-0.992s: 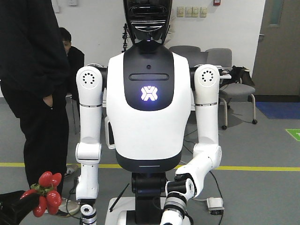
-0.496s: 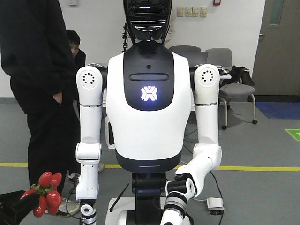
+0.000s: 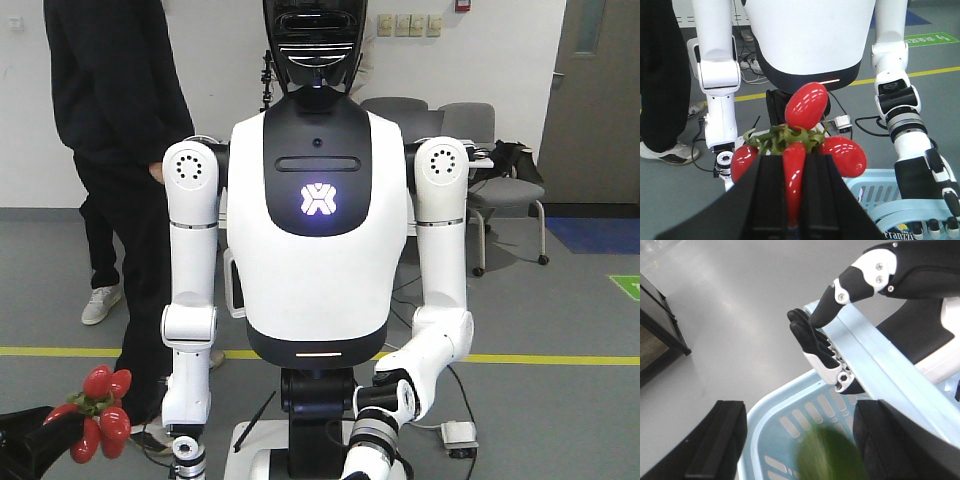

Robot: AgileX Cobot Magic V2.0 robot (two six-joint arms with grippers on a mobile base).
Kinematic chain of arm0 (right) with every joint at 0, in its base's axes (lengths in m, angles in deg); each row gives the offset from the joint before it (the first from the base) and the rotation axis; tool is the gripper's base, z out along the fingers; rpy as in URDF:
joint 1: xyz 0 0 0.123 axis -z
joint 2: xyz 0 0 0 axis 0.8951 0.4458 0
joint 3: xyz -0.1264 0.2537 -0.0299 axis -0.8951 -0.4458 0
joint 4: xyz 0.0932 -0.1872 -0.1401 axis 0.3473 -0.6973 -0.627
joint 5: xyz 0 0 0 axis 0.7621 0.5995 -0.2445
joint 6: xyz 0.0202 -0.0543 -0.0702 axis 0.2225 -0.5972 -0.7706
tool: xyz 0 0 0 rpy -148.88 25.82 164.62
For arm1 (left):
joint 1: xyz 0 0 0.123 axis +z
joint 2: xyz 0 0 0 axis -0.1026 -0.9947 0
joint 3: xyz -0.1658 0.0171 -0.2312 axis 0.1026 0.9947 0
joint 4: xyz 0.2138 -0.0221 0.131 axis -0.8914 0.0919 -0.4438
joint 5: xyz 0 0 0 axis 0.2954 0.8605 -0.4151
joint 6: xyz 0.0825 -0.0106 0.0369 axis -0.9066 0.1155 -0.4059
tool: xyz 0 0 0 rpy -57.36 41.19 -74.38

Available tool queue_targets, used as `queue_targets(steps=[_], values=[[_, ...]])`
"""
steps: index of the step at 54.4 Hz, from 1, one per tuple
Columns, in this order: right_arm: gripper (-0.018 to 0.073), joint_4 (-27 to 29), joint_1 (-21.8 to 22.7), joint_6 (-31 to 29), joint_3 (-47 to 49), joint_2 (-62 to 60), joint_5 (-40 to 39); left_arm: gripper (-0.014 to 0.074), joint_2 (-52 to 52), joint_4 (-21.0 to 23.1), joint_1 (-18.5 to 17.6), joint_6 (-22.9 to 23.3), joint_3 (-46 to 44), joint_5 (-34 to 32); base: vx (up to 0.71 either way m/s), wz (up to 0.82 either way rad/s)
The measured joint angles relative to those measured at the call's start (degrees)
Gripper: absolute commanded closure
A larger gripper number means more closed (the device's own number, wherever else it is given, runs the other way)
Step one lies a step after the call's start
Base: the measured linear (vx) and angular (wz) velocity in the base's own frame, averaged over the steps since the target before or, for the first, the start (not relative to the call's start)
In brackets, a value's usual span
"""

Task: Pick snacks and fruit into basket
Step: 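Move right gripper with the lime over the blue basket and release, then move left gripper with the chili cluster over the blue basket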

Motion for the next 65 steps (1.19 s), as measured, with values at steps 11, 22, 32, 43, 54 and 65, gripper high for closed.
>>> queue_targets(steps=[11,22,32,43,54,65], values=[[0.0041,0.0,0.0,-0.1,0.0,0.0,-0.1,0.0596,0.0,0.0,0.0,0.0,0.0,0.2,0.00,0.00],[0.0112,0.0,0.0,-0.2,0.0,0.0,-3.4,0.0596,0.0,0.0,0.0,0.0,0.0,4.2,0.00,0.00],[0.0389,1.3,0.0,-0.3,0.0,0.0,-10.8,0.0596,0.0,1.0,-0.4,0.0,0.0,8.5,0.00,0.00],[0.0573,5.5,0.0,-0.5,0.0,0.0,-11.6,0.0596,0.0,6.1,-2.5,-0.9,0.0,12.5,0.00,0.00],[0.0569,13.9,0.0,-3.0,0.0,-2.7,-11.6,0.0596,0.0,6.7,-4.1,-3.7,0.0,14.2,0.00,0.00],[0.0568,22.7,0.0,-5.5,0.0,-7.3,-11.6,0.0596,0.0,7.6,-6.2,-4.3,0.0,14.7,0.00,0.00]])
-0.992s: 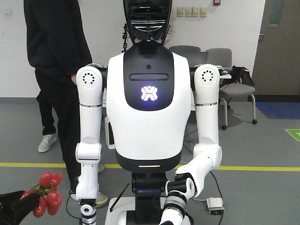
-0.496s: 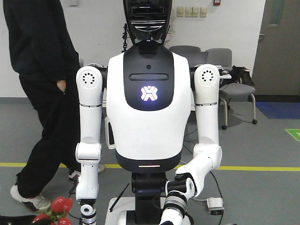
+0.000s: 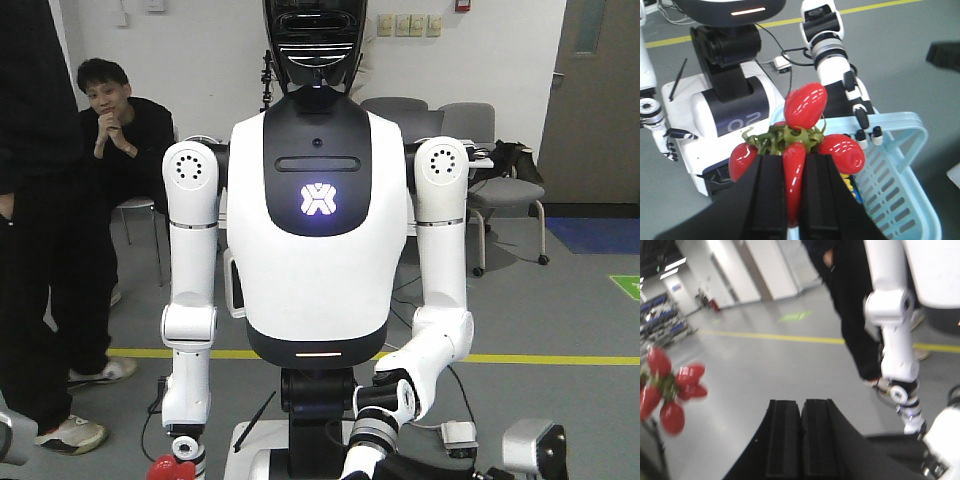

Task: Pick snacks and fruit into basket
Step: 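Move left gripper with the chili cluster over the blue basket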

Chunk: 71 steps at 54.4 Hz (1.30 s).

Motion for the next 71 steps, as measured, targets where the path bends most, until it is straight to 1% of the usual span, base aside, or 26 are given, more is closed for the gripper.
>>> queue_targets(steps=[7,15,19,26,31,38,43,51,59,64,71], values=[[0.0568,5.7,0.0,-0.8,0.0,-2.7,0.6,0.0596,0.0,0.6,-1.3,-1.1,0.0,0.6,0.00,0.00],[0.0568,12.2,0.0,-3.0,0.0,-5.7,7.5,0.0596,0.0,1.6,-3.0,-2.2,0.0,1.4,0.00,0.00],[0.0568,15.2,0.0,-4.6,0.0,-7.2,11.1,0.0596,0.0,2.1,-4.1,-3.6,0.0,1.6,0.00,0.00],[0.0568,20.9,0.0,-6.1,-0.1,-10.0,16.7,0.0596,0.0,4.1,-6.3,-8.3,0.0,2.2,0.00,0.00],[0.0568,25.9,0.0,-8.1,-0.1,-11.9,21.3,0.0596,0.0,6.0,-7.8,-13.6,0.0,2.4,0.00,0.00],[0.0568,32.2,0.0,-13.1,-0.1,-14.0,28.8,0.0596,-0.4,9.5,-9.8,-20.8,0.0,2.4,0.00,0.00],[0.0568,33.8,0.0,-15.0,-0.2,-14.8,32.0,0.0596,-2.7,13.2,-11.0,-24.7,0.0,2.4,0.00,0.00],[0.0568,33.8,0.0,-15.8,-0.2,-15.5,32.8,0.0596,-8.3,19.8,-12.7,-31.0,0.0,1.3,0.00,0.00],[0.0568,33.8,0.0,-16.2,-0.2,-15.7,33.1,0.0596,-13.4,28.1,-13.8,-39.4,0.0,0.4,0.00,0.00],[0.0568,33.8,0.0,-16.2,-0.2,-15.7,33.2,0.0596,-15.6,33.5,-14.3,-45.7,0.0,-0.2,0.00,0.00],[0.0568,33.8,0.0,-16.2,-0.2,-15.7,33.2,0.0596,-17.6,42.4,-14.3,-54.9,0.0,-0.6,0.00,0.00]])
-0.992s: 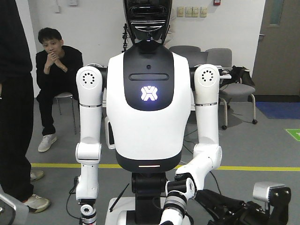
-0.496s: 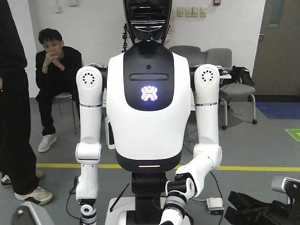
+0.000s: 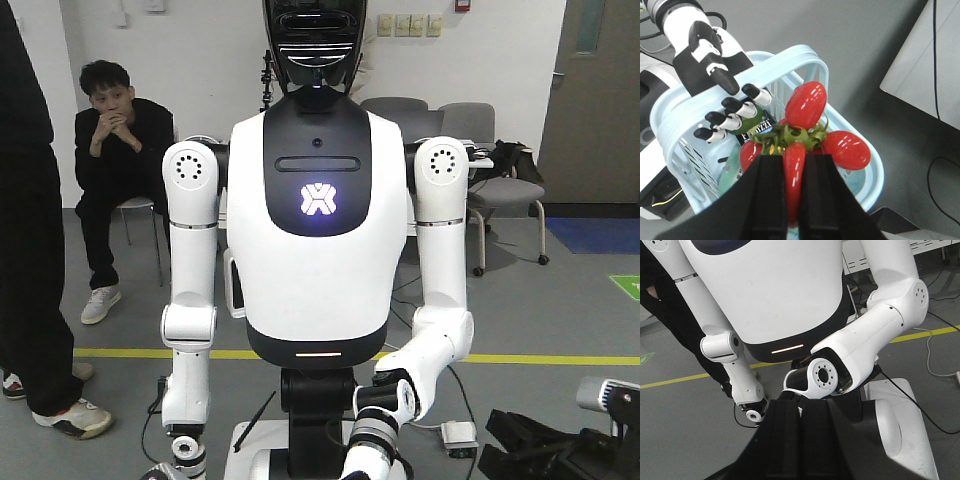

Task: Pick snacks and fruit into basket
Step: 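Move left gripper with the chili cluster over the blue basket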

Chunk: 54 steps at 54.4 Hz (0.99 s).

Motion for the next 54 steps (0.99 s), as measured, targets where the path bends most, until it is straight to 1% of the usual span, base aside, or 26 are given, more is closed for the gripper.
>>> queue_targets(steps=[10,14,17,22,28,38,46,54], values=[[0.0568,0.0,0.0,0.0,0.0,0.0,0.0,0.0596,-2.9,11.8,0.0,-12.3,0.0,0.6,0.00,0.00],[0.0568,0.0,0.0,-0.1,0.0,0.0,0.0,0.0596,-4.3,15.4,0.0,-15.8,0.0,1.5,0.00,0.00],[0.0568,0.0,0.0,-0.1,0.0,0.0,0.0,0.0596,-5.3,17.1,0.0,-18.3,0.0,2.5,0.00,0.00],[0.0568,0.0,0.0,-0.1,0.0,0.0,0.0,0.0596,-6.8,18.1,0.0,-21.1,0.0,4.0,0.00,0.00],[0.0568,0.0,0.0,-0.2,0.0,0.0,0.0,0.0596,-7.9,18.2,0.0,-22.7,0.0,5.5,0.00,0.00],[0.0568,0.0,0.0,-0.2,0.0,0.0,0.2,0.0584,-8.3,18.2,0.0,-23.2,0.0,5.9,0.00,0.00],[0.0568,0.0,0.0,-0.2,0.0,0.0,1.0,0.0543,-8.3,18.3,0.0,-23.3,0.0,4.9,0.00,0.00],[0.0568,0.0,0.0,-0.2,0.0,0.0,1.4,0.0499,-8.3,18.3,0.0,-24.6,0.0,3.9,0.00,0.00]])
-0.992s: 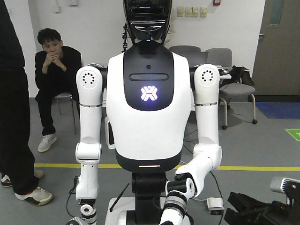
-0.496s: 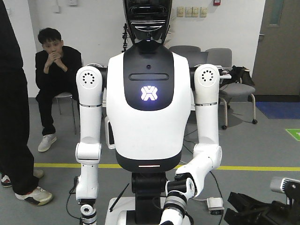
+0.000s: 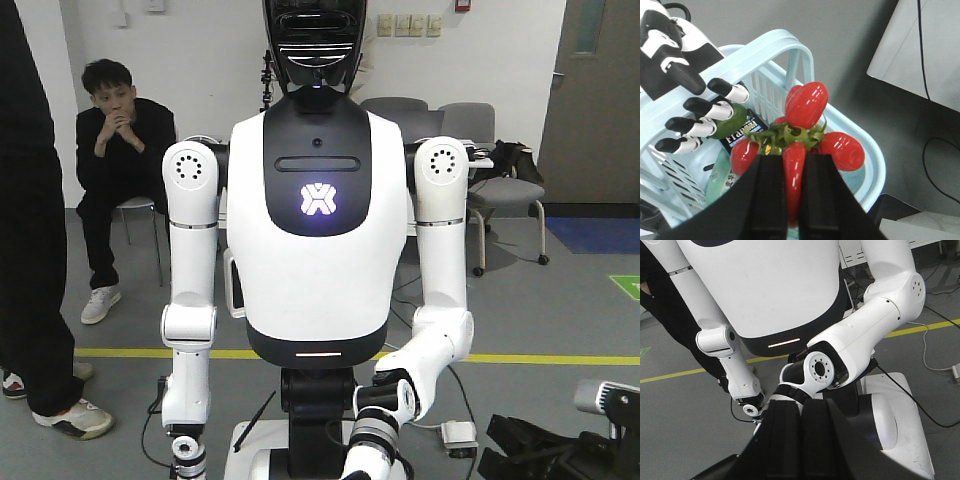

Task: Pick snacks and fruit into basket
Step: 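Move left gripper with the chili cluster over the blue basket, then open left gripper to drop the chili cluster into the basket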

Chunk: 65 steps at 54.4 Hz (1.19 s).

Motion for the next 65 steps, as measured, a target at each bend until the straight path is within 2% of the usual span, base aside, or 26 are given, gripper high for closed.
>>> queue_targets(steps=[8,25,27,28,29,38,45,56,60,65], values=[[0.0568,0.0,0.0,0.0,0.0,0.0,0.1,0.0448,0.0,0.0,0.0,-0.2,0.0,-0.3,0.00,0.00],[0.0568,0.0,0.0,0.0,0.0,0.0,0.1,0.0401,-0.8,0.2,0.0,-0.3,-3.6,-1.7,0.00,0.00],[0.0568,0.0,0.0,0.0,0.0,0.0,0.1,0.0378,-1.1,0.3,0.0,-0.3,-3.7,-1.3,0.00,0.00],[0.0568,0.0,0.0,0.0,0.0,0.0,0.1,0.0264,-3.2,0.3,0.0,-0.3,-3.7,0.2,0.00,0.00],[0.0568,0.0,0.0,0.0,0.0,0.0,0.1,0.0251,-3.4,0.3,0.0,-0.3,-3.7,0.5,0.00,0.00],[0.0568,0.0,0.0,-0.2,0.0,0.0,0.1,0.0171,-3.6,0.3,0.0,-0.3,-3.7,0.7,0.00,0.00],[0.0568,0.0,0.0,-0.3,0.0,0.0,0.1,0.0148,-3.6,0.3,0.0,-0.3,-3.7,0.5,0.00,0.00],[0.0568,0.0,0.0,-0.3,0.0,0.0,0.2,0.0178,-3.1,0.3,0.0,-0.3,-3.7,-0.6,0.00,0.00],[0.0568,0.0,0.0,-0.3,0.0,0.0,0.2,0.0279,-1.9,0.3,0.0,-0.3,-3.7,-1.1,0.00,0.00],[0.0568,0.0,0.0,-0.3,0.0,0.0,0.2,0.0496,1.5,0.3,0.0,-0.3,-3.7,-2.5,0.00,0.00]])
